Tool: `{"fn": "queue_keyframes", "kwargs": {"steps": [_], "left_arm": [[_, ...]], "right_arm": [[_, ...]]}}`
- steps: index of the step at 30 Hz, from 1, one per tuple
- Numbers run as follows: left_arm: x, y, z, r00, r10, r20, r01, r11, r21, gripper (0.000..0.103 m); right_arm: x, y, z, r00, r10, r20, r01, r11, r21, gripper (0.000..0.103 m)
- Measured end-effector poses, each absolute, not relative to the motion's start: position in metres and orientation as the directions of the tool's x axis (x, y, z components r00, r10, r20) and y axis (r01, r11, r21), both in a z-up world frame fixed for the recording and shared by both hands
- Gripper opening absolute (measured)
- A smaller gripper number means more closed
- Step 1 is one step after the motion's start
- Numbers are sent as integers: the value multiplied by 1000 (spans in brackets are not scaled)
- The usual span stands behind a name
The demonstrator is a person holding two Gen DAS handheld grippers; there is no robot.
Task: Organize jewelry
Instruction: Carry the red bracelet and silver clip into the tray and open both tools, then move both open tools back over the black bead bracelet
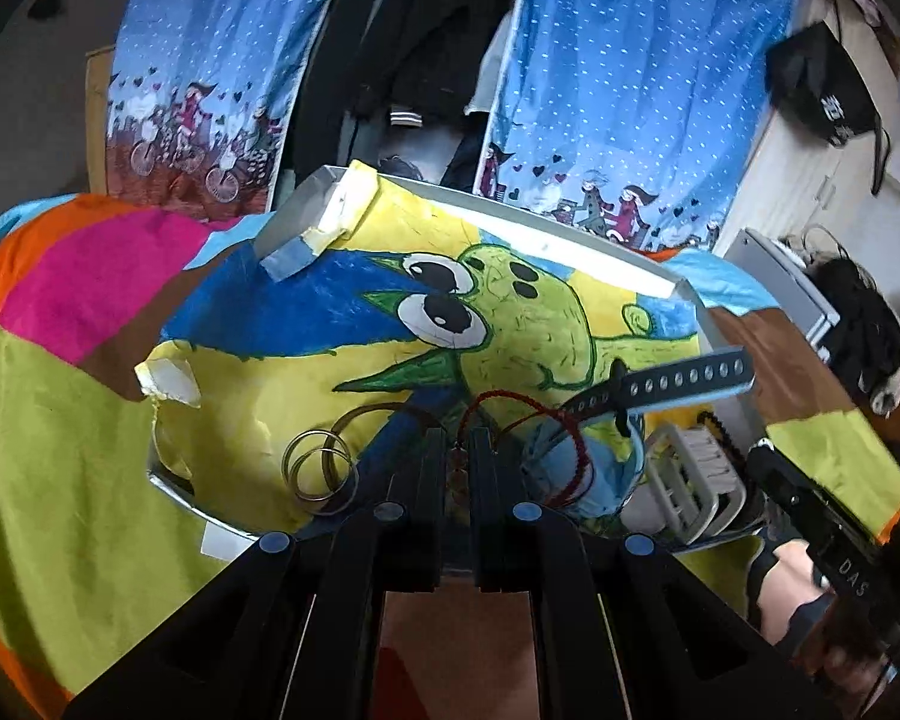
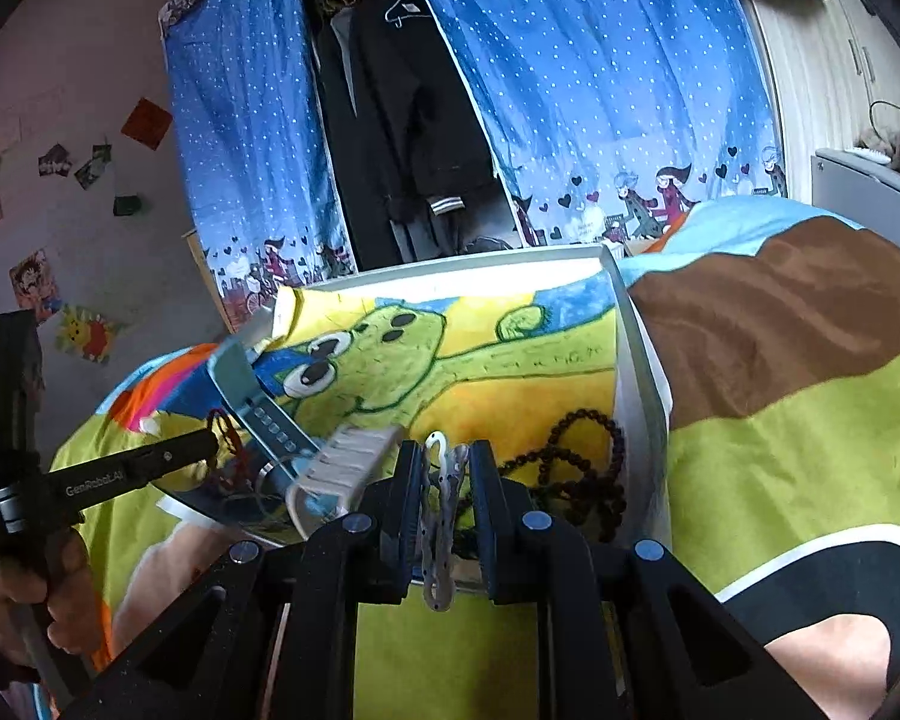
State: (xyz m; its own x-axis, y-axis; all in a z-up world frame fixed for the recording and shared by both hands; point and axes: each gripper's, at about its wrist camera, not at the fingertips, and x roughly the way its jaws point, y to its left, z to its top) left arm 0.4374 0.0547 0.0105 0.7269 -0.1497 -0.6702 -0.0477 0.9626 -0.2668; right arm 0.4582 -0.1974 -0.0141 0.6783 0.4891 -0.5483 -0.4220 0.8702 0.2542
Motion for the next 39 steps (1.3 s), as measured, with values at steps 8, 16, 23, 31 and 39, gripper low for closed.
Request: {"fn": "queue_keyframes", "kwargs": {"steps": [8,16,23,31,39], "left_arm": [[439,48,4,718,-162,-677,-26,966,-258,5],[431,51,4,698,-175,-694,-28,962,-271,42],[405,48,38,754,-133,-644,-45,966,-253,74],[351,43,88,841,-97,-532,-44,968,-247,93],[275,37,128,891,-104,-442,21,982,-189,93]], "right_arm": [[458,-199,-17,676,480,-559,-419,874,245,17],[449,-210,-3,701,451,-552,-398,890,222,44],[424,-225,22,738,442,-510,-376,897,233,70],[369,-236,68,797,442,-411,-378,897,230,102],[288,-235,101,818,472,-330,-428,881,201,103]]}}
